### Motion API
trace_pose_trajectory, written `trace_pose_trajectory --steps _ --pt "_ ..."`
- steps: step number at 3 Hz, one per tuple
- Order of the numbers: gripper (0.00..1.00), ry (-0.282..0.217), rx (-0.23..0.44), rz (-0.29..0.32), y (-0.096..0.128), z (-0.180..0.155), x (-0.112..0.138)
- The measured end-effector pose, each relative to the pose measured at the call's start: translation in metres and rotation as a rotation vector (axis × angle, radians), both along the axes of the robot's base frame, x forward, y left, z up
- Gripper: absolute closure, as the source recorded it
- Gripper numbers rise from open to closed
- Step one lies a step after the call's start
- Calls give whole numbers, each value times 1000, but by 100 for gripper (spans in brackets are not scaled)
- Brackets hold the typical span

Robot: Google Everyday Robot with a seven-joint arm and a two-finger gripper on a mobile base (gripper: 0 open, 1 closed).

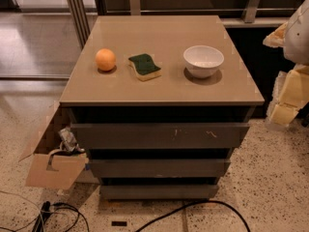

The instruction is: Open top drawer

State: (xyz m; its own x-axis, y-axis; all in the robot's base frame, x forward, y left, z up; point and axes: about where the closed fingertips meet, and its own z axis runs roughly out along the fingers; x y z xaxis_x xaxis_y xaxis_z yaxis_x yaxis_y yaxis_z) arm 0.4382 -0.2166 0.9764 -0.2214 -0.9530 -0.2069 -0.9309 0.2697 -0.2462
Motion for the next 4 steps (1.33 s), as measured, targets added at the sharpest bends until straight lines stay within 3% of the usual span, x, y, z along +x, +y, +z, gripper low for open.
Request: trace_pose_trajectory --steps 1,2,4 --pt "0 -14 3 -3 3 1 -1" --pt "0 -21 64 13 7 -16 -2" --pt "0 -28 314 76 11 -92 7"
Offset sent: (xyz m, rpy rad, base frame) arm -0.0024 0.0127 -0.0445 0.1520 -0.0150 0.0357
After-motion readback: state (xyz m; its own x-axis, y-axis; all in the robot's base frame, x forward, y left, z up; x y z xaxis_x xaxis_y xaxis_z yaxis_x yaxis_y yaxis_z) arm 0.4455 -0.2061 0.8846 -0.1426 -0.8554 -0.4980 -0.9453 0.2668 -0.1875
